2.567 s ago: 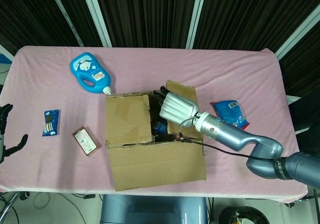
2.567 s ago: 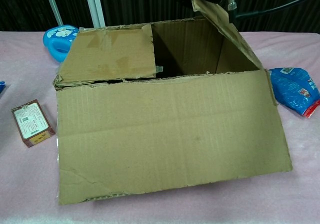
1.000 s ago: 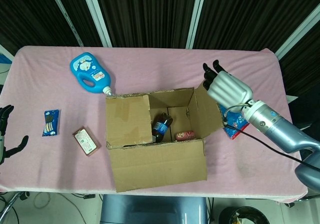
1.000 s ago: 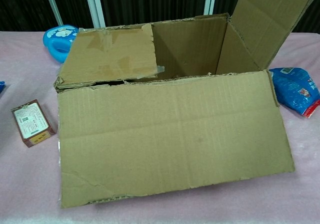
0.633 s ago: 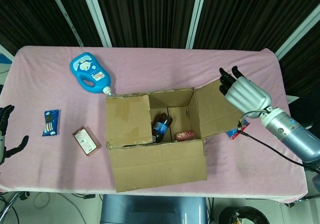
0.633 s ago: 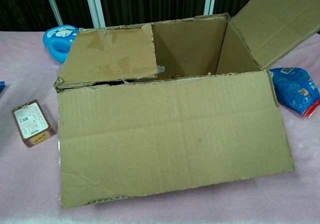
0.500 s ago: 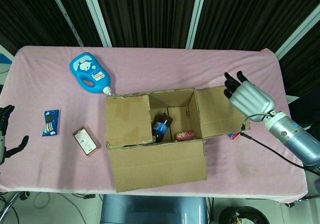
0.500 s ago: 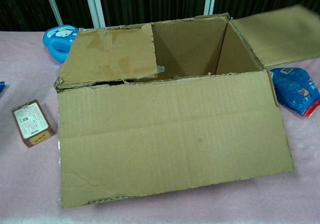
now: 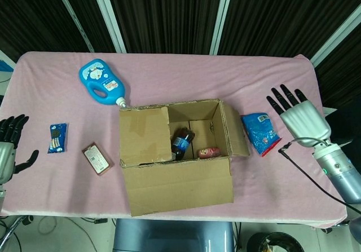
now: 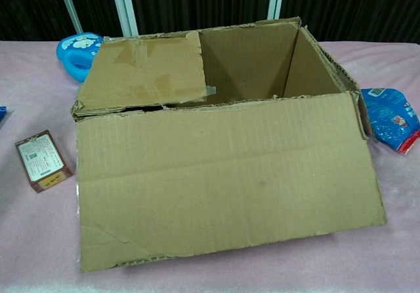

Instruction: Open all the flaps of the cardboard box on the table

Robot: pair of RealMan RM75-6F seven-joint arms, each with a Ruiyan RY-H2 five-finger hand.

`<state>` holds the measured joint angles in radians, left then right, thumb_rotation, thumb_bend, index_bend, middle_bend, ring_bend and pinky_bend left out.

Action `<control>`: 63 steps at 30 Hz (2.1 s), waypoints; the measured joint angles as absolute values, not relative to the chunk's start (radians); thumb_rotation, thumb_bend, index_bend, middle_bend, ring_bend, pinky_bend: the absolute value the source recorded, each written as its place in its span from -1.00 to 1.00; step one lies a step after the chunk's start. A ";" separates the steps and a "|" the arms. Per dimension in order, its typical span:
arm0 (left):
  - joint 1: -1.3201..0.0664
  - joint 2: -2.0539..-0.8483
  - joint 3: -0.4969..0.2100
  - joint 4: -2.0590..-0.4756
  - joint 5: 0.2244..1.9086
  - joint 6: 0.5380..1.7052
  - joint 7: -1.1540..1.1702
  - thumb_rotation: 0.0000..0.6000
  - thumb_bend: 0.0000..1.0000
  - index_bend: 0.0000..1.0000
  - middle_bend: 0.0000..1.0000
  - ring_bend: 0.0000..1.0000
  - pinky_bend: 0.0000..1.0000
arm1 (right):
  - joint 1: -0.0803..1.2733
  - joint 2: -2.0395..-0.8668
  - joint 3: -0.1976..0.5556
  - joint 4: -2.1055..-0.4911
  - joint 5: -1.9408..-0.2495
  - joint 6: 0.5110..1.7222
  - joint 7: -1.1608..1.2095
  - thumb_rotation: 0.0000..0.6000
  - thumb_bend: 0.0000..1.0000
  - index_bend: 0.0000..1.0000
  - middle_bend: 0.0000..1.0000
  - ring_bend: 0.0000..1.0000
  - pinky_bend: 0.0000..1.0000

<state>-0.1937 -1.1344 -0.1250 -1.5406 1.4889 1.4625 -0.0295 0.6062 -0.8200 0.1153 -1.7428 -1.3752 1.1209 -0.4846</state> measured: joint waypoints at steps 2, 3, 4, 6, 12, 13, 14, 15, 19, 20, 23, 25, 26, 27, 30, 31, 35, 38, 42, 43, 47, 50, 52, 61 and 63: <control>-0.225 -1.107 -0.131 -1.571 1.501 1.425 -0.004 1.00 -0.44 -0.93 -0.90 -1.00 -0.87 | 0.558 -0.860 0.116 -1.753 -1.344 1.193 -0.468 1.00 -0.30 -1.00 -1.00 -1.00 -0.57; -0.240 -1.095 -0.135 -1.588 1.504 1.406 0.005 1.00 -0.44 -0.93 -0.90 -1.00 -0.87 | 0.537 -0.877 0.117 -1.758 -1.332 1.222 -0.461 1.00 -0.30 -1.00 -1.00 -1.00 -0.57; -0.255 -1.082 -0.139 -1.606 1.507 1.386 0.015 1.00 -0.44 -0.93 -0.90 -1.00 -0.87 | 0.509 -0.899 0.117 -1.765 -1.317 1.260 -0.449 1.00 -0.30 -1.00 -1.00 -1.00 -0.57; -0.294 -1.053 -0.150 -1.650 1.509 1.332 0.037 1.00 -0.44 -0.93 -0.90 -1.00 -0.87 | 0.471 -0.930 0.118 -1.774 -1.299 1.314 -0.428 1.00 -0.30 -1.00 -1.00 -1.00 -0.57; -0.429 -0.964 -0.183 -1.765 1.488 1.105 0.090 1.00 -0.22 -0.93 -0.89 -1.00 -0.88 | 0.371 -1.017 0.110 -1.788 -1.275 1.421 -0.342 1.00 -0.30 -1.00 -1.00 -1.00 -0.57; -0.455 -0.951 -0.189 -1.779 1.481 1.062 0.100 1.00 -0.15 -0.93 -0.89 -1.00 -0.88 | 0.366 -1.023 0.107 -1.783 -1.280 1.424 -0.335 1.00 -0.30 -1.00 -1.00 -1.00 -0.57; -0.493 -0.934 -0.199 -1.797 1.471 1.002 0.113 1.00 -0.11 -0.93 -0.89 -1.00 -0.88 | 0.364 -1.026 0.106 -1.779 -1.283 1.424 -0.329 1.00 -0.31 -1.00 -1.00 -1.00 -0.57; -0.522 -0.921 -0.206 -1.810 1.462 0.955 0.123 1.00 -0.04 -0.92 -0.88 -1.00 -0.88 | 0.362 -1.029 0.104 -1.774 -1.287 1.422 -0.323 1.00 -0.31 -1.00 -1.00 -1.00 -0.57; -0.667 -0.879 -0.239 -1.849 1.417 0.746 0.167 1.00 0.16 -0.90 -0.86 -1.00 -0.88 | 0.356 -1.039 0.105 -1.756 -1.301 1.420 -0.290 1.00 -0.31 -1.00 -1.00 -1.00 -0.57; -0.719 -0.871 -0.251 -1.855 1.401 0.682 0.183 1.00 0.18 -0.90 -0.86 -1.00 -0.88 | 0.354 -1.042 0.106 -1.753 -1.304 1.421 -0.282 1.00 -0.31 -1.00 -1.00 -1.00 -0.57; -0.852 -0.865 -0.279 -1.859 1.361 0.552 0.231 1.00 0.24 -0.90 -0.84 -1.00 -0.88 | 0.347 -1.051 0.110 -1.740 -1.307 1.423 -0.251 1.00 -0.31 -1.00 -1.00 -1.00 -0.57; -0.927 -0.874 -0.293 -1.853 1.332 0.498 0.259 1.00 0.26 -0.89 -0.83 -1.00 -0.88 | 0.344 -1.055 0.113 -1.728 -1.307 1.420 -0.234 1.00 -0.31 -1.00 -1.00 -1.00 -0.57; -0.974 -0.886 -0.301 -1.847 1.311 0.466 0.277 1.00 0.27 -0.89 -0.83 -1.00 -0.88 | 0.343 -1.056 0.116 -1.723 -1.307 1.418 -0.229 1.00 -0.31 -1.00 -1.00 -1.00 -0.57; -1.007 -0.898 -0.305 -1.840 1.295 0.445 0.290 1.00 0.29 -0.88 -0.83 -1.00 -0.88 | 0.342 -1.057 0.118 -1.720 -1.307 1.417 -0.223 1.00 -0.31 -1.00 -1.00 -1.00 -0.57; -1.102 -0.955 -0.311 -1.809 1.238 0.390 0.331 1.00 0.39 -0.88 -0.82 -1.00 -0.87 | 0.342 -1.061 0.128 -1.713 -1.310 1.414 -0.207 1.00 -0.31 -1.00 -1.00 -1.00 -0.57; -1.126 -0.973 -0.310 -1.799 1.221 0.376 0.342 1.00 0.42 -0.88 -0.82 -1.00 -0.86 | 0.343 -1.062 0.130 -1.710 -1.312 1.412 -0.204 1.00 -0.31 -1.00 -1.00 -1.00 -0.57; -1.229 -1.048 -0.287 -1.743 1.142 0.323 0.381 1.00 0.59 -0.82 -0.77 -0.96 -0.78 | 0.343 -1.066 0.132 -1.701 -1.315 1.402 -0.190 1.00 -0.31 -1.00 -1.00 -1.00 -0.57; -1.300 -1.092 -0.246 -1.700 1.080 0.301 0.407 1.00 0.71 -0.77 -0.72 -0.91 -0.72 | 0.341 -1.067 0.136 -1.696 -1.316 1.400 -0.178 1.00 -0.31 -1.00 -1.00 -1.00 -0.57; -1.379 -1.146 -0.174 -1.654 0.992 0.300 0.439 1.00 0.83 -0.71 -0.63 -0.85 -0.65 | 0.337 -1.065 0.144 -1.690 -1.314 1.399 -0.162 1.00 -0.31 -1.00 -1.00 -1.00 -0.57; -1.396 -1.158 -0.156 -1.646 0.972 0.304 0.446 1.00 0.86 -0.69 -0.61 -0.83 -0.63 | 0.336 -1.064 0.147 -1.689 -1.313 1.398 -0.158 1.00 -0.31 -1.00 -1.00 -1.00 -0.57; -1.464 -1.195 -0.071 -1.625 0.882 0.331 0.480 1.00 0.96 -0.55 -0.44 -0.69 -0.46 | 0.332 -1.061 0.155 -1.687 -1.311 1.398 -0.149 1.00 -0.30 -1.00 -1.00 -1.00 -0.57; -1.506 -1.206 -0.017 -1.627 0.823 0.362 0.502 1.00 1.00 -0.38 -0.22 -0.50 -0.29 | 0.330 -1.061 0.158 -1.686 -1.312 1.398 -0.146 1.00 -0.30 -1.00 -1.00 -1.00 -0.57; -1.527 -1.206 0.006 -1.635 0.794 0.387 0.513 1.00 1.00 -0.28 -0.07 -0.38 -0.21 | 0.329 -1.062 0.159 -1.685 -1.313 1.396 -0.145 1.00 -0.30 -1.00 -1.00 -1.00 -0.57; -1.581 -1.139 0.058 -1.728 0.714 0.499 0.546 1.00 1.00 -0.14 0.14 -0.21 -0.11 | 0.325 -1.071 0.159 -1.686 -1.327 1.393 -0.152 1.00 -0.30 -1.00 -1.00 -1.00 -0.57; -1.586 -1.113 0.058 -1.750 0.706 0.516 0.544 1.00 1.00 -0.14 0.14 -0.21 -0.11 | 0.324 -1.072 0.160 -1.686 -1.329 1.393 -0.151 1.00 -0.30 -1.00 -1.00 -1.00 -0.57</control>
